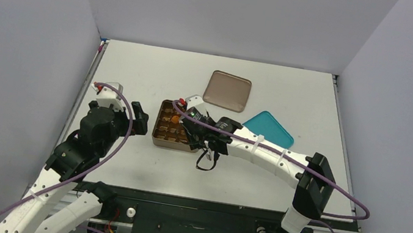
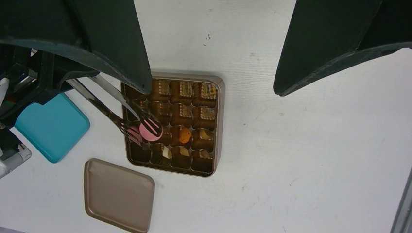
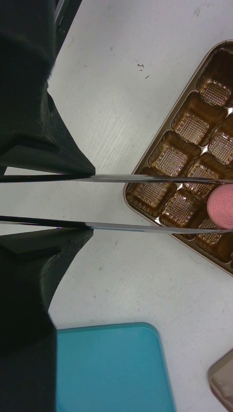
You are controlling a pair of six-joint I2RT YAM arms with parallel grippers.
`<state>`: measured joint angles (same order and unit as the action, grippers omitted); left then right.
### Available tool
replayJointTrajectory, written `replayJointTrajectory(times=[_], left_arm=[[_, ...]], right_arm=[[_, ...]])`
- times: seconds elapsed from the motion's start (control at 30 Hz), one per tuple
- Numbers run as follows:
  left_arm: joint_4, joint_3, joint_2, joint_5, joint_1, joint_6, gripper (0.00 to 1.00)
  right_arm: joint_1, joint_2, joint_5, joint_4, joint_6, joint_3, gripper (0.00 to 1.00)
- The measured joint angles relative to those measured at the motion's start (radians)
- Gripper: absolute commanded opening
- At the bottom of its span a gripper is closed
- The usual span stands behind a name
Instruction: Pack the cookies
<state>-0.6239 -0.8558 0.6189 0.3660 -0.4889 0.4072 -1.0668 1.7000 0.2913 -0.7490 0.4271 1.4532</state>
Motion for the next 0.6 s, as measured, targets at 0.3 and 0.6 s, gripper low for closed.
replayJointTrajectory(times=[0.3, 0.6], left_arm=[[0.000, 0.000, 0.000, 0.000, 0.000, 0.000, 0.97], [0.000, 0.000, 0.000, 0.000, 0.000, 0.000, 0.97]], right_arm=[[0.000, 0.000, 0.000, 0.014, 0.005, 0.000, 0.44], [0.000, 0.001, 0.001, 0.022, 0.011, 0.006, 0.44]])
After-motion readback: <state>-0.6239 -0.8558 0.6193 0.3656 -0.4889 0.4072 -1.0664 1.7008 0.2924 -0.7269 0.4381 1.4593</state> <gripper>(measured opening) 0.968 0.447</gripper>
